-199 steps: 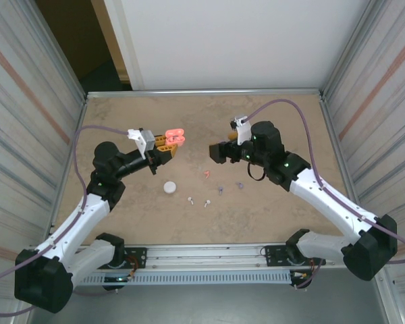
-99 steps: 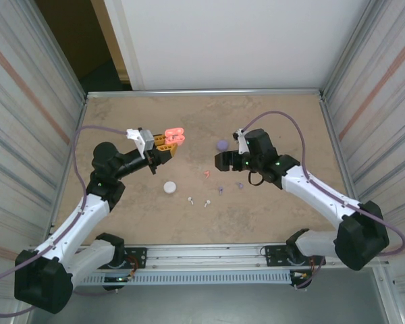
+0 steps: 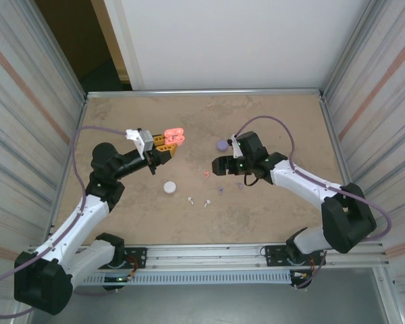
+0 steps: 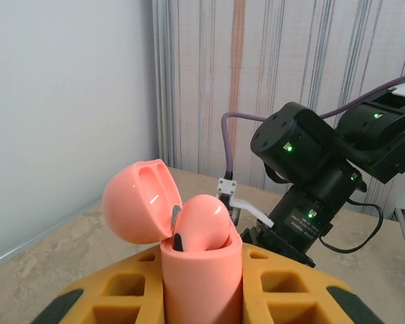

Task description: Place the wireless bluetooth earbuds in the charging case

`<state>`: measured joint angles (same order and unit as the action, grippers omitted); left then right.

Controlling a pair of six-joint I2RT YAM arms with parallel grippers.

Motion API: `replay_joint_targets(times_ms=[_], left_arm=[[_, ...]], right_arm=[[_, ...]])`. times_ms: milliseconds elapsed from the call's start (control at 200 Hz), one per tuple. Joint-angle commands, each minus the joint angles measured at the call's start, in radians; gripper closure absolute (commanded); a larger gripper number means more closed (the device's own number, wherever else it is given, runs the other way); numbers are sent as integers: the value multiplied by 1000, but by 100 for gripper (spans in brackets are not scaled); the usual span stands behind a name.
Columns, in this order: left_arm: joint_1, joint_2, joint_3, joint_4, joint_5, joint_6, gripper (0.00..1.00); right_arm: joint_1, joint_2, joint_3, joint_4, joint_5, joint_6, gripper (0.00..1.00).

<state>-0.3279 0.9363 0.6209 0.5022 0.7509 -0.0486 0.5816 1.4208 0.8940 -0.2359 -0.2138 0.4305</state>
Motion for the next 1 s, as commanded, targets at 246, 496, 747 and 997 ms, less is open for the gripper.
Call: replay_joint_targets(times_ms=[246, 496, 747, 997], left_arm=[[5, -29, 19, 35, 24, -7, 100], [5, -29, 19, 35, 25, -9, 100], [5, -26, 20, 35, 26, -10, 100], [5, -26, 22, 33, 30, -11, 100]], right_arm=[[-4, 96, 65, -7, -43, 19, 19], [7, 161, 90, -3, -60, 20, 24], [23, 236, 120, 3, -69, 25, 31], [40, 312, 176, 14, -81, 31, 38]])
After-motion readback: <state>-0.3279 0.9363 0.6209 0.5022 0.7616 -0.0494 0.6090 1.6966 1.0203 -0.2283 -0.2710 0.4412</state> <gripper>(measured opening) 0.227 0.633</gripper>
